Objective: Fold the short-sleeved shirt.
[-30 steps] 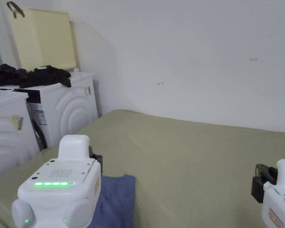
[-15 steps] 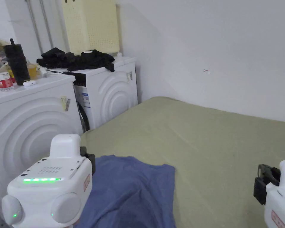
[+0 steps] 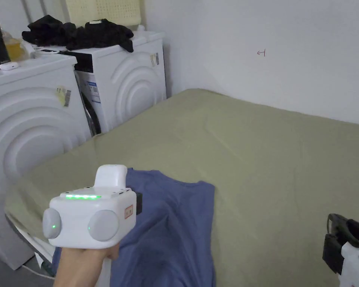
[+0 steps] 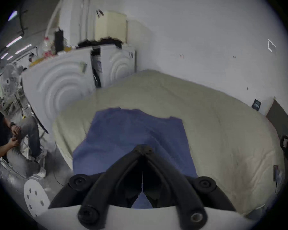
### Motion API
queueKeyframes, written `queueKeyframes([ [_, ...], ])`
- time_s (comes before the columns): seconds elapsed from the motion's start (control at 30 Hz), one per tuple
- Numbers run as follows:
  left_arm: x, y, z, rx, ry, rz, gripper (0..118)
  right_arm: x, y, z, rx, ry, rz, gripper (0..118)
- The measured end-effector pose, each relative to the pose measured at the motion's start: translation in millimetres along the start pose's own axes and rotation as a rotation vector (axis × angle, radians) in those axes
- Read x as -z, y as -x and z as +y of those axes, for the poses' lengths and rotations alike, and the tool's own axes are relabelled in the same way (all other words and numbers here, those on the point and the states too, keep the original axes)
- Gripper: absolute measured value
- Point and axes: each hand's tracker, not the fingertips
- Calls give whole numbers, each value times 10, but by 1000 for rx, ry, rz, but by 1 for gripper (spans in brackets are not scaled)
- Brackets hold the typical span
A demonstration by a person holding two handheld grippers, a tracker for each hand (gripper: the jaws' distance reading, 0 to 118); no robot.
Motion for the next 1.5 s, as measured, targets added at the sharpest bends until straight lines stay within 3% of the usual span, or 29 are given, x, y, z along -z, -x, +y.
queueKeyframes([
  [0.13, 671, -148, 3, 52, 152, -53, 0, 69, -32, -167, -8, 55, -5, 2],
  [0.17, 794, -171, -11, 46, 181, -68, 6, 85, -44, -199, -10, 70, -5, 2],
  [0.2, 951, -193, -26, 54, 223, -89, 23, 100, -61, -237, -11, 86, -1, 2],
  [0.27, 1223, -223, -62, 51, 290, -112, 90, 139, -96, -313, -14, 110, -7, 2],
  [0.3, 1320, -248, -85, 41, 319, -123, 118, 158, -113, -345, -17, 120, -9, 2],
  [0.5, 1735, -386, -144, 72, 421, -90, 118, 269, -233, -528, -16, 186, -21, 2],
  [0.53, 1789, -420, -154, 79, 445, -84, 115, 278, -247, -546, -8, 198, -19, 2],
  [0.6, 1881, -470, -251, 78, 464, -98, 93, 267, -272, -581, 3, 208, -15, 2],
  [0.67, 1916, -516, -283, 87, 472, -55, 89, 244, -292, -611, 2, 216, -21, 2],
  [0.7, 1883, -501, -298, 78, 455, -72, 67, 227, -309, -617, 1, 221, -22, 2],
  [0.77, 1802, -501, -234, 76, 434, -59, 7, 156, -367, -626, 7, 225, -24, 2],
  [0.8, 1758, -496, -204, 76, 416, -49, 2, 115, -403, -623, 16, 224, -24, 2],
  [0.87, 1686, -421, -187, 61, 373, 28, 2, 12, -482, -621, 30, 225, -30, 2],
  [1.0, 1505, -385, -95, 19, 372, -20, 2, -252, -660, -640, 27, 214, -68, 2],
  [1.17, 1133, -673, 137, 99, 297, -53, 1, -625, -978, -678, 53, 200, -144, 2],
  [1.5, 467, -2360, 591, 317, 161, -349, 1, -1310, -1514, -731, 94, 165, -297, 2],
])
